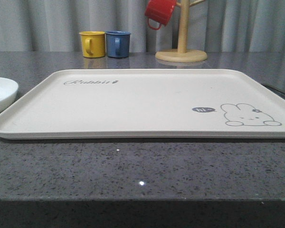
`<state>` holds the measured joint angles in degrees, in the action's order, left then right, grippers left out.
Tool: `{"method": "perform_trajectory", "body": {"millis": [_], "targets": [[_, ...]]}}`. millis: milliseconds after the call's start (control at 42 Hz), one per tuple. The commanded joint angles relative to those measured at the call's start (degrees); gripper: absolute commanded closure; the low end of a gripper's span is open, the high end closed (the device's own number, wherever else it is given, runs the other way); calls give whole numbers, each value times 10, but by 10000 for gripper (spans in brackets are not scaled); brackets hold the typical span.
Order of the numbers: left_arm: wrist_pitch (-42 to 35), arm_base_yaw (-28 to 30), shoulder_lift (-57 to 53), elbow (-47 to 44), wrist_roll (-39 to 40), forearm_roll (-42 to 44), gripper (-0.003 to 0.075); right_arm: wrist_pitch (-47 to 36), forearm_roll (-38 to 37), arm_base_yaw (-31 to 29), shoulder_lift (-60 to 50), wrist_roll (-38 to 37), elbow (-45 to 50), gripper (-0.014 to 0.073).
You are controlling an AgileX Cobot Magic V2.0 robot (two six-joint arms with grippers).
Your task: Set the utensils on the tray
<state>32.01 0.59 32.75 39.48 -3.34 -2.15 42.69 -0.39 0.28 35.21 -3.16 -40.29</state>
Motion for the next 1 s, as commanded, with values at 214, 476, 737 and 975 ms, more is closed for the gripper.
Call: {"method": "perform_trajectory", "body": {"millis": [214,476,737,975], "targets": [[79,9,130,100,0,61,249,-34,-7,-3,3,5,-19,64],[140,87,237,154,0,56,218,-34,-7,-3,3,5,-19,64],[136,137,331,159,-45,-33,218,-34,-7,-3,3,5,-19,64],[124,147,420,160,-114,-139,230,-34,-7,-3,3,5,-19,64]]}}
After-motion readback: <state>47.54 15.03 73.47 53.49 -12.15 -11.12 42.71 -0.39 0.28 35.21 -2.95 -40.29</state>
